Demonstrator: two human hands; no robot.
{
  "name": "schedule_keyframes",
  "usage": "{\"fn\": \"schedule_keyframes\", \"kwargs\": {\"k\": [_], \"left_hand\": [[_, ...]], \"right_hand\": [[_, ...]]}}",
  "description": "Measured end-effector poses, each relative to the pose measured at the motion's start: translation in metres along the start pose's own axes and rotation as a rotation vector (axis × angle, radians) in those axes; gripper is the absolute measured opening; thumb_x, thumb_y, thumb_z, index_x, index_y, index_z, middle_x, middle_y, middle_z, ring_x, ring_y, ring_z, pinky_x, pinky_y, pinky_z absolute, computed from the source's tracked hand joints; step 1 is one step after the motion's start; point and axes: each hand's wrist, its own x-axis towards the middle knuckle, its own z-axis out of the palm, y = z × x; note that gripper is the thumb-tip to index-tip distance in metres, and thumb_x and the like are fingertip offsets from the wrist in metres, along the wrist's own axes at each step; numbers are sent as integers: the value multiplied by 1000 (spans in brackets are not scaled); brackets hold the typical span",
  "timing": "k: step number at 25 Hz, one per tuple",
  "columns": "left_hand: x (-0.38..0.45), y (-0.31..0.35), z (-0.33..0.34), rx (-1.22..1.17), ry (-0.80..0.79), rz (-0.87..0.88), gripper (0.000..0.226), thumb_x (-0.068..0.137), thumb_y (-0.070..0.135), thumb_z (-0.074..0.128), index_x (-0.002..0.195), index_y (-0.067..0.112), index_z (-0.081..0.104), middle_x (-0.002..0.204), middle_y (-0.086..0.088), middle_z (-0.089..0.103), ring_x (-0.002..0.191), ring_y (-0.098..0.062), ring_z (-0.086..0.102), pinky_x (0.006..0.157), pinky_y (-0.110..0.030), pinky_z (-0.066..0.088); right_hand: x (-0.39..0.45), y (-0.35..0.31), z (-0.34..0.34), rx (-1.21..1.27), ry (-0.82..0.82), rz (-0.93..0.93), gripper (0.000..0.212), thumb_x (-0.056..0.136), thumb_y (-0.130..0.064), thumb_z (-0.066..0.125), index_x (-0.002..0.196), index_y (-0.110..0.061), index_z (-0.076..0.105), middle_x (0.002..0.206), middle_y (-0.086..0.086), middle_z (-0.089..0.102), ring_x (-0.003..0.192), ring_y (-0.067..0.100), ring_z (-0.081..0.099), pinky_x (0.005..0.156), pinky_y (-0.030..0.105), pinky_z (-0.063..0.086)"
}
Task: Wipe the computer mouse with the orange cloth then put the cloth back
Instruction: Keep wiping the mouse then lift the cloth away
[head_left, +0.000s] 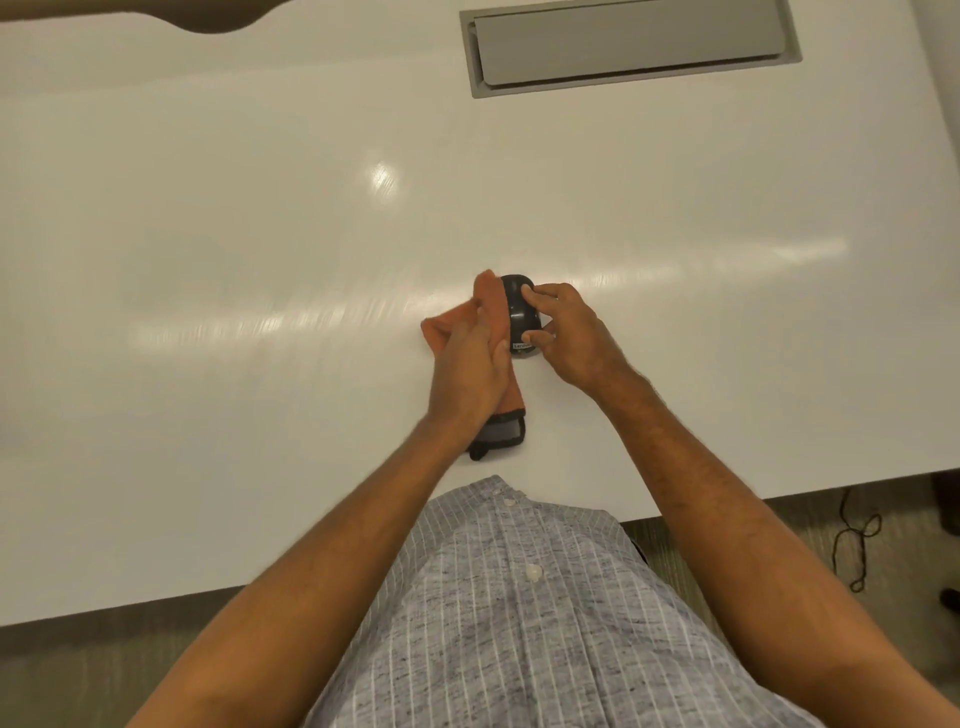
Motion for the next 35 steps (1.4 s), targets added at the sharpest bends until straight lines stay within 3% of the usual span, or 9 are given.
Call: {"fn": "schedule_keyframes", "kwargs": {"k": [3,6,10,15,21,24,28,32,35], "left_hand": [[-28,6,15,88,8,-35,54,106,15,47,158,5,33,137,-20,56,125,-38,52,109,-49,47],[-44,8,31,313,-31,84,60,104,12,48,160,5,28,164,-11,37,149,-28,36,124,-45,28],[-36,3,39,479,-241,105,49,108,10,43,156,2,36,145,-16,54,116,-27,62,100,-35,53],[-30,0,37,430,-224,127,36,105,12,49,139,6,60,131,-11,62,108,-25,64,92,-35,55],[-30,-25,-27,-220,-319,-30,38,100,20,59,137,23,68,144,2,64,127,-14,61,103,-25,49],[-40,-34,-60,-602,-173,-249,27,101,29,64,126,35,72,122,11,76,110,-12,73,98,-37,60],[-43,-40,-89,-1064,-38,-340,23,102,23,62,121,27,74,120,2,78,109,-19,75,86,-33,63],[-37,-37,-96,-1326,35,-353,28,102,25,61,128,21,72,132,-8,73,118,-27,72,95,-43,61],[-31,-31,-95,-1412,49,-344,27,102,25,62,126,23,74,134,-9,72,120,-27,71,94,-43,61]], "right_hand": [[2,0,-3,-6,0,0,65,94,-13,73,153,-18,46,145,8,52,117,26,61,98,26,47],[4,0,-6,-20,5,2,61,95,-20,73,151,-19,48,140,6,54,113,23,61,92,23,46],[4,-2,-8,-1,-6,22,62,93,-20,75,150,-19,49,141,4,53,113,22,61,96,28,50],[5,-3,-10,9,-14,44,63,92,-15,75,150,-20,50,141,3,53,116,24,63,96,28,49],[5,-3,-15,-51,-25,38,62,92,-24,73,149,-24,49,145,-2,52,113,24,64,93,30,46],[8,-5,-19,-98,-62,59,64,89,-27,75,148,-28,49,148,-2,51,125,25,59,98,37,46],[7,-16,-32,28,-94,108,61,89,-34,75,146,-30,52,153,-3,51,135,21,52,110,39,43],[-16,-53,-32,241,133,84,40,97,-43,64,134,-28,61,138,-6,60,110,14,66,84,23,52],[-33,-97,-20,537,123,84,32,99,-51,57,122,-32,66,118,-13,69,99,5,69,79,22,56]]}}
